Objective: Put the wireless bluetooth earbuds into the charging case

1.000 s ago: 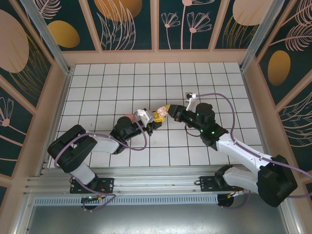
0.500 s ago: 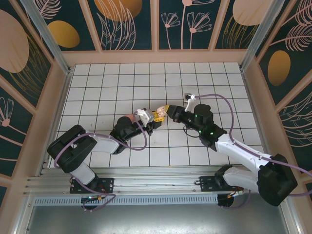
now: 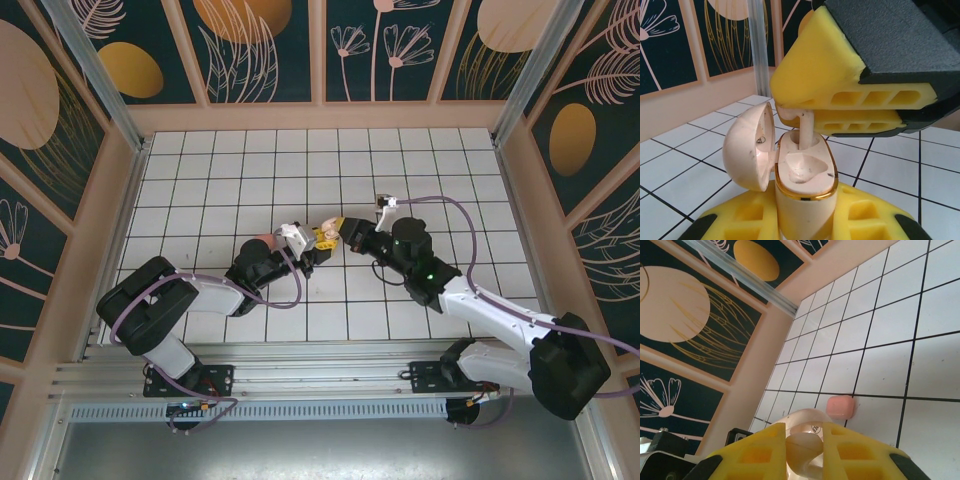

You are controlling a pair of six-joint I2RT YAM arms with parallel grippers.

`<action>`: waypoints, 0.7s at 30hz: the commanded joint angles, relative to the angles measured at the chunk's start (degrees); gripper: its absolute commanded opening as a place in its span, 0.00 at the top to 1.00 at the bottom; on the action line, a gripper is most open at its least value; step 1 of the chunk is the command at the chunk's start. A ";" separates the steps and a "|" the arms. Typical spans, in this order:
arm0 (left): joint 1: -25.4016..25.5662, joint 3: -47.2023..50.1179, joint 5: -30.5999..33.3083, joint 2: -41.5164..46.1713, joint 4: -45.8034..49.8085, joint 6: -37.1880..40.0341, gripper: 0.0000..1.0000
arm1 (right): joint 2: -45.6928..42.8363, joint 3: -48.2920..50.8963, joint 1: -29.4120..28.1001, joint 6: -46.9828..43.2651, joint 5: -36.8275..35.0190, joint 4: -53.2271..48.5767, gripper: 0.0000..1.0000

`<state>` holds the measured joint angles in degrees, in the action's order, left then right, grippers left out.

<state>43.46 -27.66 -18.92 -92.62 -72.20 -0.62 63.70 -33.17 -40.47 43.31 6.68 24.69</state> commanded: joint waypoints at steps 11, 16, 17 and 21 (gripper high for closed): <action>0.83 -0.20 -0.33 2.17 -7.03 0.82 0.88 | -0.53 2.14 -0.14 0.34 -5.94 1.68 0.81; 0.83 -0.03 -0.03 2.94 -7.07 1.13 0.88 | 0.37 2.49 -0.13 1.12 -4.73 1.77 0.81; 0.83 -0.03 0.14 3.04 -6.99 1.12 0.88 | 0.41 2.58 -0.14 1.24 -4.45 1.67 0.81; 0.83 -0.15 0.89 3.50 -6.33 1.85 0.87 | -0.23 2.63 -0.32 1.24 -3.44 0.90 0.78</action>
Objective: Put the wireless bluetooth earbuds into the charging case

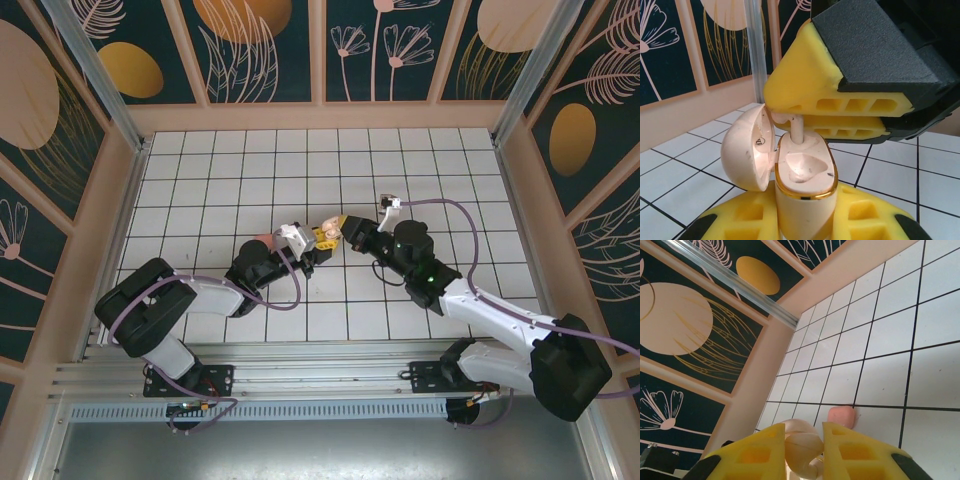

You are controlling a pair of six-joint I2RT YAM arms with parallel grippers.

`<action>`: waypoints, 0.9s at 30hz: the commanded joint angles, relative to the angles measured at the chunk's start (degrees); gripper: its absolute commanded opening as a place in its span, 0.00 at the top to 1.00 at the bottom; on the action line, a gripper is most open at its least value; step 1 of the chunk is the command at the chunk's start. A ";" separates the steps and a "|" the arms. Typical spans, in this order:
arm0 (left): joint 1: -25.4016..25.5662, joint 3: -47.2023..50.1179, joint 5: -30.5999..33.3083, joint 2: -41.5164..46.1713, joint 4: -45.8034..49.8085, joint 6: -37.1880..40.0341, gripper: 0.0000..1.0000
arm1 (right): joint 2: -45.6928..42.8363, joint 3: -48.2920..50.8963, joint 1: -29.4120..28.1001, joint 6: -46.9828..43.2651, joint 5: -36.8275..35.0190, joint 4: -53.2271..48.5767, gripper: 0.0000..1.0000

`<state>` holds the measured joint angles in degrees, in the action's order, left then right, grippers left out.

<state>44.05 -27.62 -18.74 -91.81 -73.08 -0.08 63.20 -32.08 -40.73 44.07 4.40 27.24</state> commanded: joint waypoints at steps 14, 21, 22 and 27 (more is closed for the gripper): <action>0.18 -0.34 1.30 2.46 -4.01 1.77 0.87 | -0.02 -0.41 -0.09 -1.66 1.72 -0.35 0.68; 0.23 -0.33 1.43 2.16 -2.88 1.83 0.87 | -2.03 -1.70 0.04 -4.48 3.06 -0.57 0.54; 0.24 -0.31 1.43 2.14 -2.77 1.80 0.87 | -2.47 -1.91 0.05 -4.82 3.07 -1.09 0.52; 0.24 -0.38 1.00 1.96 -2.16 1.57 0.87 | -4.55 -2.90 0.30 -6.52 3.59 -3.58 0.39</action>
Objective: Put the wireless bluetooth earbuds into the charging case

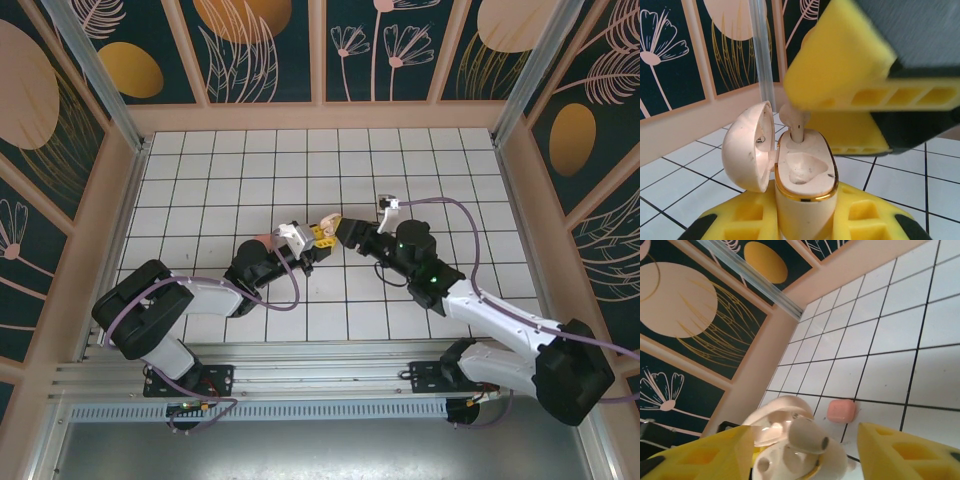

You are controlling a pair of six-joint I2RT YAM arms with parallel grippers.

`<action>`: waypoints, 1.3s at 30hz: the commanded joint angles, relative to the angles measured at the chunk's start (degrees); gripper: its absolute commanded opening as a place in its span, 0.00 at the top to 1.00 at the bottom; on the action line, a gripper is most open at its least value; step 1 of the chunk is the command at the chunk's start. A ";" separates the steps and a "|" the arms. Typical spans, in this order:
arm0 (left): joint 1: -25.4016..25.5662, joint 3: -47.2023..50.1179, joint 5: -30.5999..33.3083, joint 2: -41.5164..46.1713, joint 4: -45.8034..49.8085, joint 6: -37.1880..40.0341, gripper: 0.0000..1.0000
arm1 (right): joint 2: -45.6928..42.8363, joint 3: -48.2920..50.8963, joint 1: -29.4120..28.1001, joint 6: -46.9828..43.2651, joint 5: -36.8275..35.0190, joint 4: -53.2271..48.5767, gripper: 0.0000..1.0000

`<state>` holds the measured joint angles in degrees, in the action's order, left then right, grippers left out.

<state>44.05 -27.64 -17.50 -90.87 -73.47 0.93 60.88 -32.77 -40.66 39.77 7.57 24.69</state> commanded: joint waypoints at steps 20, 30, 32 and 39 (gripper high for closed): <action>0.22 -0.49 -3.11 1.72 -0.93 0.62 0.87 | 0.01 -11.28 15.72 -7.33 27.30 -14.59 0.56; 0.24 -0.76 -3.33 2.09 -0.83 0.70 0.87 | 4.48 -11.78 15.80 -7.01 32.81 -14.08 0.66; 0.24 -0.84 -3.33 2.10 -0.80 0.76 0.87 | 4.56 -11.54 15.82 -6.73 33.18 -13.43 0.66; 0.24 -0.89 -2.99 2.18 -0.54 0.87 0.87 | 4.58 -11.20 15.86 -6.05 34.81 -12.73 0.74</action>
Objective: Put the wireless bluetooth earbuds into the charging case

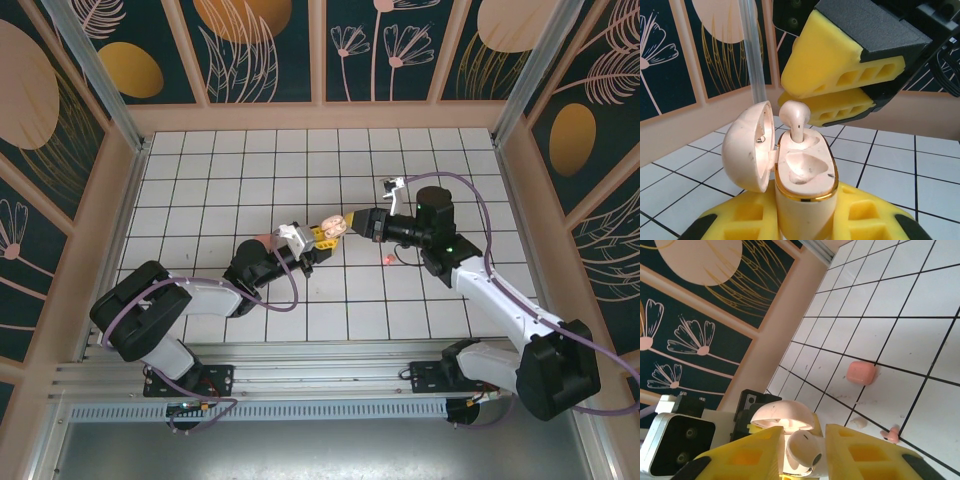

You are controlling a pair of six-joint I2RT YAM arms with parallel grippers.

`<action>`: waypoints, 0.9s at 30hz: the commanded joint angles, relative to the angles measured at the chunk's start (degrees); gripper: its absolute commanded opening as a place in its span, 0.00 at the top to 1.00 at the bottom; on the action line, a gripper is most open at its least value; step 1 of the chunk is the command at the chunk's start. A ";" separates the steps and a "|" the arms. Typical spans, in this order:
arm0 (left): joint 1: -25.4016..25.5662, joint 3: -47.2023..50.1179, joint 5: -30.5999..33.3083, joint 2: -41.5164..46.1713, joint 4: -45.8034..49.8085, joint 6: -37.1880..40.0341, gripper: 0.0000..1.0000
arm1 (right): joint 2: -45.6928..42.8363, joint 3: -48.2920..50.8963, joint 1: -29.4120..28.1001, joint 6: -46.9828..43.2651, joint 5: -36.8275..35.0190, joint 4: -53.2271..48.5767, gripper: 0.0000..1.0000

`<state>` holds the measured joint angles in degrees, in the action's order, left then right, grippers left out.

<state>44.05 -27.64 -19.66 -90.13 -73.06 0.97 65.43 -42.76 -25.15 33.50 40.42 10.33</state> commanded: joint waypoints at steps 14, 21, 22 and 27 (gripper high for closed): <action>0.24 -1.34 1.16 1.68 0.10 1.13 0.88 | -1.57 0.58 -0.23 1.89 2.00 2.46 0.82; 0.24 -1.30 2.61 1.96 0.55 1.17 0.88 | -2.40 1.79 -0.82 2.87 1.29 3.28 0.82; 0.24 -1.28 2.67 1.97 0.55 1.14 0.88 | -2.33 1.89 -0.94 3.03 1.15 3.62 0.83; 0.24 -1.28 3.07 1.97 0.63 1.15 0.88 | -1.89 2.07 -1.60 3.35 0.89 4.09 0.83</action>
<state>44.05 -27.64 -17.69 -89.47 -71.75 1.32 64.42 -41.36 -25.61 36.23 40.32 12.12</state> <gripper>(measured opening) 0.189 0.175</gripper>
